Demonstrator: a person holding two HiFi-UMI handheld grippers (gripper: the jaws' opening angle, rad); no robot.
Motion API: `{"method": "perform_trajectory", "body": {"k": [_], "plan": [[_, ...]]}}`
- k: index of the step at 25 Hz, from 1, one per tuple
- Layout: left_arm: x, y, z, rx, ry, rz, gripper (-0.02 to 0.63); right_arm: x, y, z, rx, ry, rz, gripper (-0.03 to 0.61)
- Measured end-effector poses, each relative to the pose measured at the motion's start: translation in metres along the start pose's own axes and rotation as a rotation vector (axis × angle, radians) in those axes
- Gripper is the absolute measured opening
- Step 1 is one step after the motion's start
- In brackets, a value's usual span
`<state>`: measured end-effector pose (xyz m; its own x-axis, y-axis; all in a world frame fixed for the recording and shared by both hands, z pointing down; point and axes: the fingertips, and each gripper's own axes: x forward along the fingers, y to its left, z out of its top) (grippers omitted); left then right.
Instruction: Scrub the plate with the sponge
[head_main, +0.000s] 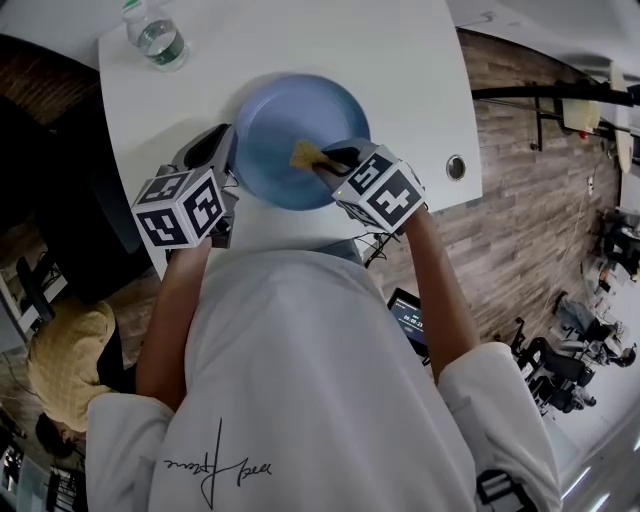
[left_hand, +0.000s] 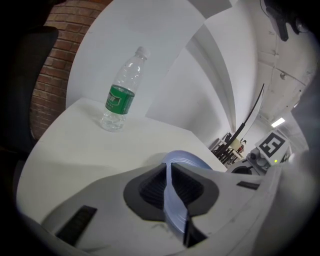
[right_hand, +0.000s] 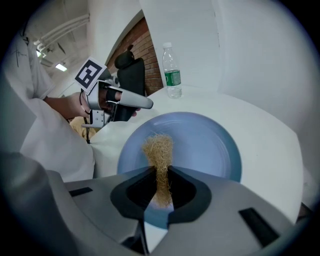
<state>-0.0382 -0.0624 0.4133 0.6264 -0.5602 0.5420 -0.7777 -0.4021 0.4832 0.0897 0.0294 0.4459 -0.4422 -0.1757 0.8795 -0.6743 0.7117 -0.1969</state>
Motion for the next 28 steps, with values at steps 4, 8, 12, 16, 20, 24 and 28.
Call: {"method": "perform_trajectory", "body": {"k": [4,8,12,16,20,24,28], "plan": [[-0.011,-0.008,0.011,-0.006,-0.064,0.000,0.033,-0.015,-0.002,0.001,-0.016,-0.016,-0.035,0.040],[-0.022,-0.016,0.019,0.002,-0.099,-0.029,0.018,-0.025,0.003,0.005,0.000,-0.062,-0.044,0.041],[-0.032,-0.030,0.025,0.051,-0.139,-0.047,0.000,-0.038,0.007,0.010,-0.030,-0.106,-0.063,0.041],[-0.043,-0.047,0.036,0.075,-0.174,-0.104,-0.003,-0.057,0.007,0.020,0.002,-0.208,-0.084,0.040],[-0.067,-0.065,0.051,0.089,-0.229,-0.137,-0.005,-0.081,0.008,0.031,0.048,-0.312,-0.096,0.040],[-0.088,-0.081,0.060,0.135,-0.257,-0.172,-0.005,-0.102,0.019,0.042,0.093,-0.414,-0.064,0.040],[-0.101,-0.089,0.065,0.173,-0.271,-0.179,-0.012,-0.123,0.027,0.052,0.121,-0.504,-0.053,0.041]]}}
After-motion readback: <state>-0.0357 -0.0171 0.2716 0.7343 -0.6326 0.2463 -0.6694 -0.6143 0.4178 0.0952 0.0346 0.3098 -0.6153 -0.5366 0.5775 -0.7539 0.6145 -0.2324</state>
